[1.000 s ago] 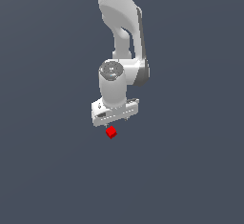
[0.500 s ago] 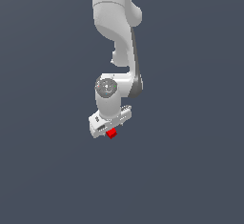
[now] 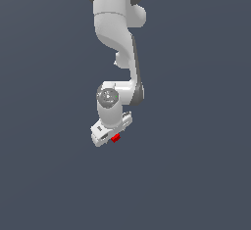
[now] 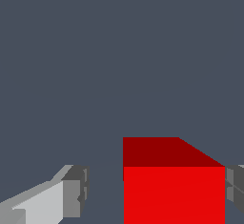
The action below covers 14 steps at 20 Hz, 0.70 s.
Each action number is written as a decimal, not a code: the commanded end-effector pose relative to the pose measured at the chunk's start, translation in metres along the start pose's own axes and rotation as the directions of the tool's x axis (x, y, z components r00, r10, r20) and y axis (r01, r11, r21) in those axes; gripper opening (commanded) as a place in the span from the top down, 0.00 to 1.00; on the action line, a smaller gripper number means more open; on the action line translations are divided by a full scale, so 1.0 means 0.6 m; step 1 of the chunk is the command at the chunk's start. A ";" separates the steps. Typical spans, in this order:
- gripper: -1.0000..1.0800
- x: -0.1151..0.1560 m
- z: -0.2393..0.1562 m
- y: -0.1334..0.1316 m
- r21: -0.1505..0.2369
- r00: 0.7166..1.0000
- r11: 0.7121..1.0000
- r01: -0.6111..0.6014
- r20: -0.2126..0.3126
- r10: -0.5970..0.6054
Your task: Pick up the red cube and move it to a goal position.
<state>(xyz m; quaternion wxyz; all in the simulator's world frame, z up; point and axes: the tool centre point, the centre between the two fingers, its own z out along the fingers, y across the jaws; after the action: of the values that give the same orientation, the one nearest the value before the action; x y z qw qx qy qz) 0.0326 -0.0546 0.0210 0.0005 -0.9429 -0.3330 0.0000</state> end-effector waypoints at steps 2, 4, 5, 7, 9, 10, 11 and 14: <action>1.00 0.001 0.002 0.001 -0.001 1.000 1.000 0.008 0.000 -0.008; 1.00 0.001 0.002 0.001 -0.001 1.000 1.000 0.008 0.000 -0.008; 1.00 0.001 0.002 0.001 -0.001 1.000 1.000 0.008 0.000 -0.008; 1.00 0.001 0.002 0.001 -0.001 1.000 1.000 0.008 0.000 -0.008; 1.00 0.001 0.002 0.001 -0.001 1.000 1.000 0.008 0.000 -0.008; 1.00 0.001 0.002 0.001 -0.001 1.000 1.000 0.008 0.000 -0.008; 1.00 0.001 0.002 0.001 -0.001 1.000 1.000 0.008 0.000 -0.008; 1.00 0.000 0.001 0.001 -0.001 1.000 1.000 0.007 0.000 -0.007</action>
<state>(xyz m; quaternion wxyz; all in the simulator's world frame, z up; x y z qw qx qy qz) 0.0333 -0.0551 0.0201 -0.0001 -0.9417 -0.3363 0.0001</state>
